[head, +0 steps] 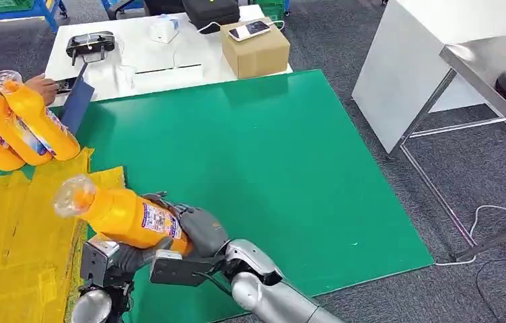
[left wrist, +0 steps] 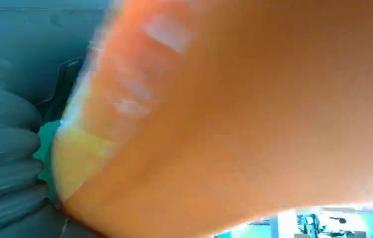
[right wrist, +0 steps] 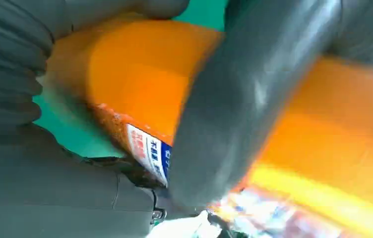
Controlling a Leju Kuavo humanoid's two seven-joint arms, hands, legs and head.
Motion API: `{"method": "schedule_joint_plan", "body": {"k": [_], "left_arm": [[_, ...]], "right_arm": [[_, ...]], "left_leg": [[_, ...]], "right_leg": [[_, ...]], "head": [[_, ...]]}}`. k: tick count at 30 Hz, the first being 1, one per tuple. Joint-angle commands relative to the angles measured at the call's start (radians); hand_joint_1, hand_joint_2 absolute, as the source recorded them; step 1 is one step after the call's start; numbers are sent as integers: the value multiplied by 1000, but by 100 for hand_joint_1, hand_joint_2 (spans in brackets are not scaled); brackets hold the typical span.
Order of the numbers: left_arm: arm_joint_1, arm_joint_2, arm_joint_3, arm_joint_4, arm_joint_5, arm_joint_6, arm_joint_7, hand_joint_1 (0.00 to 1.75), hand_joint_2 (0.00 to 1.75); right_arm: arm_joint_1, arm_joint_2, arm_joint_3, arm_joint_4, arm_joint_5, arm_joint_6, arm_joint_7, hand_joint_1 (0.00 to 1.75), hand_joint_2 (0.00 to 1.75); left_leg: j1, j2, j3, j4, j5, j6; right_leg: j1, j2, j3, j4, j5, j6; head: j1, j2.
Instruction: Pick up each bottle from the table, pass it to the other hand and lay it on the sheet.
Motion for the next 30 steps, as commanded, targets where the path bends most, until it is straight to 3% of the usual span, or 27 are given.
{"method": "schedule_joint_plan", "body": {"k": [1,4,7,10,14,16,17,22,28,30], "left_arm": [[-22,-9,25,-6,-8,13,5,175,175],[-23,-9,31,-13,-47,51,-6,175,175],[-44,1,46,-23,-280,266,-24,175,175],[-80,41,97,30,-688,573,55,175,175],[-129,130,164,225,-1051,700,231,175,175],[-156,173,198,338,-1184,771,291,175,175],[-175,211,211,416,-1282,745,357,175,175],[-204,329,222,606,-1351,752,413,175,175],[-204,323,220,605,-1351,759,413,175,175],[-197,373,156,628,-1351,670,473,175,175]], "right_arm": [[41,-62,-3,-63,5,-11,-4,0,175],[50,-69,-13,-82,10,-18,-7,0,175],[87,-108,-72,-157,19,-46,-15,0,175],[137,-166,-158,-267,7,-50,-43,0,175],[146,-216,-205,-329,-32,-21,-89,0,175],[136,-218,-207,-326,-41,-7,-98,0,175],[125,-217,-201,-316,-47,0,-103,0,175],[85,-214,-175,-284,-73,10,-108,0,175],[86,-215,-174,-285,-74,10,-109,0,175],[76,-220,-170,-282,-83,8,-108,0,175]], "left_leg": [[1,-4,2,0,-1,-1],[2,-6,3,0,-1,-1],[1,-6,2,0,-1,-1],[1,-9,1,0,0,-1],[0,-5,3,-2,1,-1],[1,-8,6,-2,0,-1],[1,-7,7,-3,0,-2],[1,-1,7,-2,-1,-2],[3,-1,4,0,0,-1],[3,-1,4,0,-1,-1]], "right_leg": [[1,1,2,-1,-1,-1],[1,2,4,0,-2,-2],[0,2,3,0,-1,-2],[1,-2,3,-1,-1,-2],[0,0,3,-1,0,-1],[0,1,6,-2,-1,-3],[0,3,7,-2,0,-3],[0,8,5,-1,0,-4],[1,6,3,0,-1,-2],[1,7,3,0,-1,-2]], "head": [[0,0],[0,0],[0,0],[0,0],[0,0],[0,0],[0,0],[0,0],[0,0],[0,0]]}}
